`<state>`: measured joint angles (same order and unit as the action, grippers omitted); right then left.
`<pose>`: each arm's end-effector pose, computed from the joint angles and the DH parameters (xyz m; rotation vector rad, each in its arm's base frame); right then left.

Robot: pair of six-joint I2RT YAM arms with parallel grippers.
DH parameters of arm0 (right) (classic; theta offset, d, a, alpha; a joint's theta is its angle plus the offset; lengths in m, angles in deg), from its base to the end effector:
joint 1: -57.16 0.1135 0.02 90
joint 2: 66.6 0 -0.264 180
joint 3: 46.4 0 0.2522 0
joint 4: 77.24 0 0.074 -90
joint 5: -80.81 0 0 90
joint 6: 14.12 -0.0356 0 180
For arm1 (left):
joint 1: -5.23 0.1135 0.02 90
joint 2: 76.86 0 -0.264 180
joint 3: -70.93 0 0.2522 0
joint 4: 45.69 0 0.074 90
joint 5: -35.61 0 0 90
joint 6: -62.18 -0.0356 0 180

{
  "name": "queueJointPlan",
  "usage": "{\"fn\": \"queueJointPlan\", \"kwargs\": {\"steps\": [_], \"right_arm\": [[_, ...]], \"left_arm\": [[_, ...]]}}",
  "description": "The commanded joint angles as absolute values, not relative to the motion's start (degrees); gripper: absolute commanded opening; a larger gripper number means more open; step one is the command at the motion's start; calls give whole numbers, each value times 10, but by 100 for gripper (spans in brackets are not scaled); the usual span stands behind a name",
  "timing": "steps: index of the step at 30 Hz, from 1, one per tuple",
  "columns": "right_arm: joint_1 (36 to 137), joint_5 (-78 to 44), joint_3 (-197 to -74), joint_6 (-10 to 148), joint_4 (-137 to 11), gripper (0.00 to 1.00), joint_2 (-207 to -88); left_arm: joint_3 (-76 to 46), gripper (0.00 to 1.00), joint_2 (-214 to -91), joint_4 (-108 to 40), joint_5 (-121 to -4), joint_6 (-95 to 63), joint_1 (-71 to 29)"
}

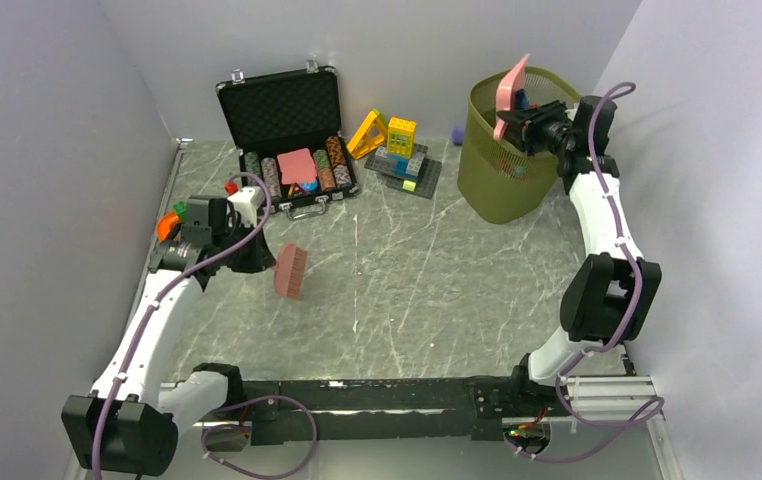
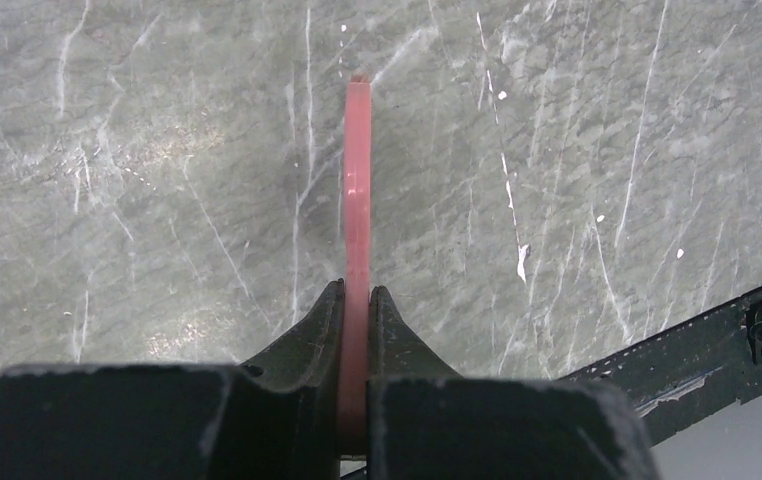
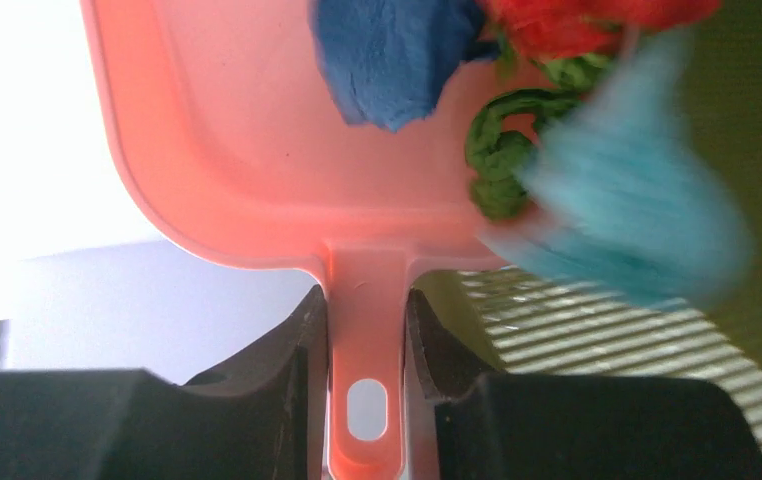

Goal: Sweep away the paper scraps from the table

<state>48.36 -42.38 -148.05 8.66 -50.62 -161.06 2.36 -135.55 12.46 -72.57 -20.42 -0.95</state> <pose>0.3870 -0.0402 0.3737 0.9027 1.8426 1.2155 0.2007 -0.0329 0.3019 0.1214 2.4126 -0.4917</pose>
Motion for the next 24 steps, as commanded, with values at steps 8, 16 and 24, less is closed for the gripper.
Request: {"fn": "queueJointPlan", "kwargs": {"steps": [8,16,24], "right_arm": [[473,-488,-1411,-231,-880,0,-1558],[472,-481,-1352,-307,-952,0,-1545],[472,-425,-1268,-390,-975,0,-1504]], "left_arm": [[50,0,-1340,72,-760,-202,-8],[56,0,-1333,65,-761,-203,-9],[61,0,-1331,61,-759,-202,-8]]}}
